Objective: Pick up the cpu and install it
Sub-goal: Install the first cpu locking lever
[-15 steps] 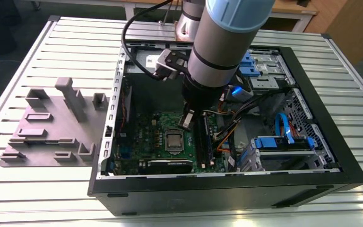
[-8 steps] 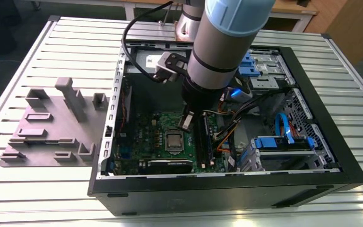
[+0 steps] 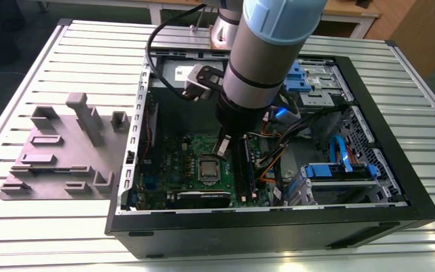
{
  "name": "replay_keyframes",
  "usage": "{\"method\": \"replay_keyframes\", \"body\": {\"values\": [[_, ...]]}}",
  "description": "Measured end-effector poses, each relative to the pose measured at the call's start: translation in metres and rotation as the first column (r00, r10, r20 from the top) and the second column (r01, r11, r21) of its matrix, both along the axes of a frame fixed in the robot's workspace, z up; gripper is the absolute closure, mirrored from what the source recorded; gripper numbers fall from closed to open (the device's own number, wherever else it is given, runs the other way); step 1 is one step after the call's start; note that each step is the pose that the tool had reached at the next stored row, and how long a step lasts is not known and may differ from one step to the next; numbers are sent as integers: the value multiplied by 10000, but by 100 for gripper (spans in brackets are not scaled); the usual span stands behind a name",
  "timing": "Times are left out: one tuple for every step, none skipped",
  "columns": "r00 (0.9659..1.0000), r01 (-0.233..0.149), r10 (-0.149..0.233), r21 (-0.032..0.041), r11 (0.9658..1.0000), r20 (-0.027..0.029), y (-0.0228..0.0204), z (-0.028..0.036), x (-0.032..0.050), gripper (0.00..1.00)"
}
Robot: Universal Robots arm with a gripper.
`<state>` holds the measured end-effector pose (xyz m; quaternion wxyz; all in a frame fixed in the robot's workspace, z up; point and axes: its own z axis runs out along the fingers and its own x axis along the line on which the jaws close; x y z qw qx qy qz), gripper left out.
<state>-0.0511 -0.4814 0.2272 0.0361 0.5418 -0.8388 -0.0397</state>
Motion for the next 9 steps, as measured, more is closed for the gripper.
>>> {"method": "replay_keyframes", "body": {"values": [[10000, 0, 0, -49, 10000, 0, 0, -9, -7, 90], [10000, 1, -1, -92, 10000, 0, 0, -19, -12, 90], [10000, 4, -4, -131, 9999, -1, 0, -29, -15, 90], [10000, 5, -5, -154, 9999, 0, 0, -37, -14, 90], [10000, 10, -10, -164, 9999, -1, 0, -44, -14, 90], [10000, 19, -19, -166, 9999, 0, 0, -49, -14, 90], [10000, 27, -27, -169, 9999, -1, -1, -50, -15, 90], [10000, 35, -35, -169, 9999, -1, 0, -52, -15, 90], [10000, 43, -43, -168, 9999, 0, 1, -55, -15, 90]]}}
